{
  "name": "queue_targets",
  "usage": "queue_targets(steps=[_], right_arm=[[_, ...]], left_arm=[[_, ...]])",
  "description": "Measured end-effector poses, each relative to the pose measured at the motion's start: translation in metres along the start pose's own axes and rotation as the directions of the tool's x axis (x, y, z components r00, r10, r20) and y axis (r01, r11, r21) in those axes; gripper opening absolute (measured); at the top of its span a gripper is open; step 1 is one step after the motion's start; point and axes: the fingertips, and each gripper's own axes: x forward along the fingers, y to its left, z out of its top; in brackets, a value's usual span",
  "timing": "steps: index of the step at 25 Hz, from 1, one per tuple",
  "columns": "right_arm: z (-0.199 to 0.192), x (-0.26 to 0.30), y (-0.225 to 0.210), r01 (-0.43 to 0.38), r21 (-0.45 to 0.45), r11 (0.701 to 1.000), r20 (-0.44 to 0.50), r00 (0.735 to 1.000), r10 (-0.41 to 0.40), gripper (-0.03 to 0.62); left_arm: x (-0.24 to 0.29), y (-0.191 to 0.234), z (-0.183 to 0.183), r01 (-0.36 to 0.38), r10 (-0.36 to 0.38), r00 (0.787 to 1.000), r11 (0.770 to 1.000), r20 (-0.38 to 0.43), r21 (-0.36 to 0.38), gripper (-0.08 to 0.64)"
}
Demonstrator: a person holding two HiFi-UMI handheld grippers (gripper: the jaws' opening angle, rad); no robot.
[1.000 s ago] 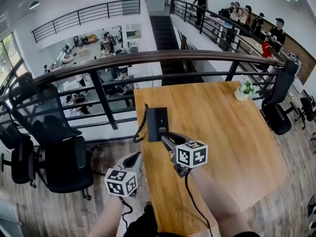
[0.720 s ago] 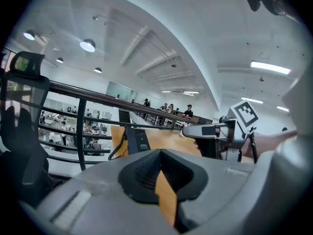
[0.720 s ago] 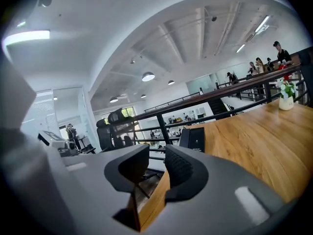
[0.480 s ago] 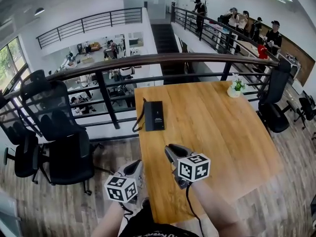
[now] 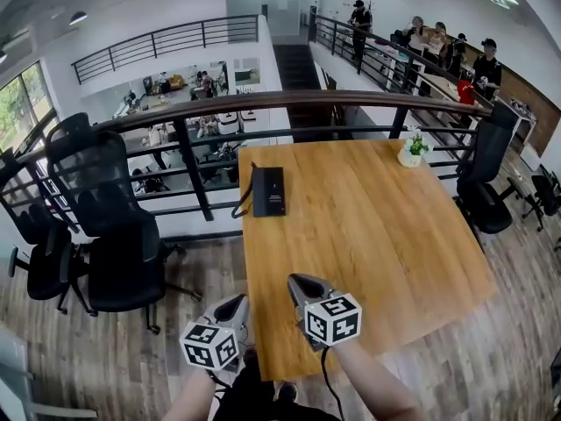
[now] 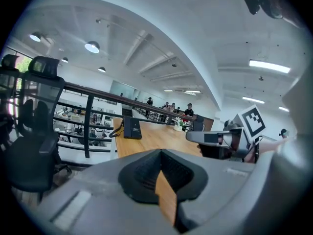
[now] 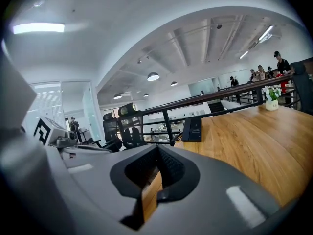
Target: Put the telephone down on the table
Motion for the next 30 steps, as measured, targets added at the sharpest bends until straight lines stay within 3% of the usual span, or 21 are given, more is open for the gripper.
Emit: queue_targets(steps=[5,12,24,30], right_arm=[[-0.004,-0.016,0.007,-0.010,-0.032,0.999,0.001,1.000,0.010,-0.002],[-0.013,-0.035,0.007,0.045,-0.002,0.999,0.013,0.999,-0.045,-0.002],[-0.026,-0.063,0.108,0.113,0.015,0.993,0.055,0.992,-0.114,-0.002],[-0.031,-0.088,0.138,0.167,0.028,0.986,0.090,0.982,-0.169,-0.002]], left_arm=[[-0.010,-0.006,-0.003,-0.018,0.018,1.000,1.000,-0.003,0.004,0.002],[-0.008,-0.008,-0.003,0.023,-0.023,1.000,1.000,-0.015,0.012,0.002],[-0.105,0.003,-0.013,0.102,-0.101,0.995,0.995,-0.025,0.020,0.002],[-0.145,-0.002,-0.015,0.136,-0.135,0.991,0.990,-0.018,0.037,0.002]])
